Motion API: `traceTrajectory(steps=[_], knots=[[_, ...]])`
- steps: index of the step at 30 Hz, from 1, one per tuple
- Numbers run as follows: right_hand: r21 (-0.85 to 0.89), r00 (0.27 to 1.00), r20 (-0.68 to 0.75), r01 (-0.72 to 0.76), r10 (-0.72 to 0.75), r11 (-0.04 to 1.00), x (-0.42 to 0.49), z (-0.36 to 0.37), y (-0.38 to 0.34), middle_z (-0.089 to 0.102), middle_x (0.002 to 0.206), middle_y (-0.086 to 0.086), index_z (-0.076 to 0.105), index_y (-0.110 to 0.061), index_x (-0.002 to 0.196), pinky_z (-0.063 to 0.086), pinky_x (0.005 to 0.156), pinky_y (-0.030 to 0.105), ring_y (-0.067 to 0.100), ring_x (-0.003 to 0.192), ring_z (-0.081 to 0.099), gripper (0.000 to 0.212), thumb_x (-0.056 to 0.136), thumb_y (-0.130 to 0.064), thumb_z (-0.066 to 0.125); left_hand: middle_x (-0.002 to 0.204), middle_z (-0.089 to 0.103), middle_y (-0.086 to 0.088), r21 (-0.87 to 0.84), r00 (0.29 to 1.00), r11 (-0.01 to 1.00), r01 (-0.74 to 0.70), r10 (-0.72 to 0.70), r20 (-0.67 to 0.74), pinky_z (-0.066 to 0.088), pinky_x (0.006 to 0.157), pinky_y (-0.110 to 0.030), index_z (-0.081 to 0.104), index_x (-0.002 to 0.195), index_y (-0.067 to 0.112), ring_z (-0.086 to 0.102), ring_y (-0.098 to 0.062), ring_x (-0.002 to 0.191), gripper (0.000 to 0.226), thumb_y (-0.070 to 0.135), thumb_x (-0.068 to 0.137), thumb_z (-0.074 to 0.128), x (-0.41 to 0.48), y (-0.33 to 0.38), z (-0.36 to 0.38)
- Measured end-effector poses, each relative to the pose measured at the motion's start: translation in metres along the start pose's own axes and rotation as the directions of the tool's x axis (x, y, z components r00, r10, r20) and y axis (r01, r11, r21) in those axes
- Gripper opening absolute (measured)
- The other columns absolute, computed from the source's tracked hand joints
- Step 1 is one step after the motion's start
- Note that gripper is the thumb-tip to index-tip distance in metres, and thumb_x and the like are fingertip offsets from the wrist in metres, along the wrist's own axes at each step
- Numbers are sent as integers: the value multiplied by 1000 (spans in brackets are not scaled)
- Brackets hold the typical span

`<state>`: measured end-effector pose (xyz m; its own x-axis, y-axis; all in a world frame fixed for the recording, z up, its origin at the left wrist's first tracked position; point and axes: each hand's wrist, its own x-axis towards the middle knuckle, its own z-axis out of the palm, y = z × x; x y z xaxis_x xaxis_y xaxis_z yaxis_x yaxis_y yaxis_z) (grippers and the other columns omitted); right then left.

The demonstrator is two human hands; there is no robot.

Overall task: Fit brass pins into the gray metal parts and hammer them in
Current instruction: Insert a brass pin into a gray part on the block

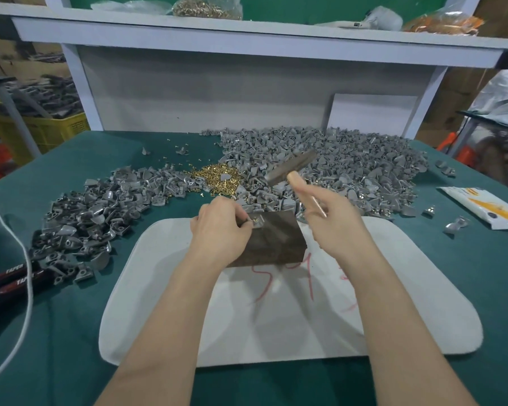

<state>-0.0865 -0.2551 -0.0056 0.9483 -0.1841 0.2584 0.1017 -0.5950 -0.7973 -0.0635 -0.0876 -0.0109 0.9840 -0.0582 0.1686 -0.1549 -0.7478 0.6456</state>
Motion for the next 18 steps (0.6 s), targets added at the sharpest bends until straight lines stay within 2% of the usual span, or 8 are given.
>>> traceTrajectory(steps=[1, 3, 5, 8, 11, 18], knots=[[-8, 1000, -10, 5, -5, 1000, 0, 5, -2, 66, 94, -12, 67, -36, 97, 41, 60, 17, -3, 64, 53, 35, 87, -6, 53, 98, 65, 1, -4, 1000, 1000, -16, 16, 12, 45, 93, -44, 59, 66, 27, 56, -26, 103, 23, 19, 87, 62, -1, 1, 1], [-87, 998, -61, 19, -24, 996, -1, 15, -9, 68, 91, 0, 65, -33, 76, 45, 68, 26, 15, 75, 59, 14, 82, -21, 66, 103, 64, 0, 6, 999, 999, -43, 43, 22, 44, 94, -44, 57, 67, 29, 56, -26, 105, 22, 20, 86, 62, -2, 4, 1], [-190, 994, -95, 43, -62, 981, -2, 24, -14, 63, 92, 3, 63, -33, 72, 47, 73, 29, 19, 81, 59, 10, 79, -35, 71, 106, 62, -1, 25, 999, 998, -49, 48, 20, 43, 95, -44, 54, 70, 30, 54, -27, 106, 21, 20, 86, 62, -3, 6, 1], [-301, 994, -77, 54, -81, 952, -3, 32, -16, 50, 94, 0, 68, -32, 82, 45, 76, 30, 21, 88, 58, 8, 80, -38, 70, 107, 61, -2, 30, 999, 998, -49, 48, 24, 43, 95, -43, 55, 70, 28, 53, -28, 107, 19, 20, 86, 63, -3, 7, 1], [-400, 996, -31, 68, -88, 914, -4, 38, -18, 40, 89, -2, 70, -30, 94, 40, 71, 29, 24, 89, 57, 13, 84, -36, 66, 105, 61, -3, 23, 998, 998, -57, 56, 31, 43, 94, -43, 54, 67, 28, 54, -29, 106, 22, 19, 86, 62, -4, 7, 2], [-518, 984, -57, 117, -171, 847, -5, 47, -20, 34, 89, -1, 57, -35, 121, 32, 66, 31, 30, 86, 60, 31, 90, -33, 55, 95, 63, -6, 27, 998, 997, -66, 65, 18, 45, 88, -44, 56, 67, 24, 54, -33, 98, 18, 18, 84, 61, -4, 8, 3]])
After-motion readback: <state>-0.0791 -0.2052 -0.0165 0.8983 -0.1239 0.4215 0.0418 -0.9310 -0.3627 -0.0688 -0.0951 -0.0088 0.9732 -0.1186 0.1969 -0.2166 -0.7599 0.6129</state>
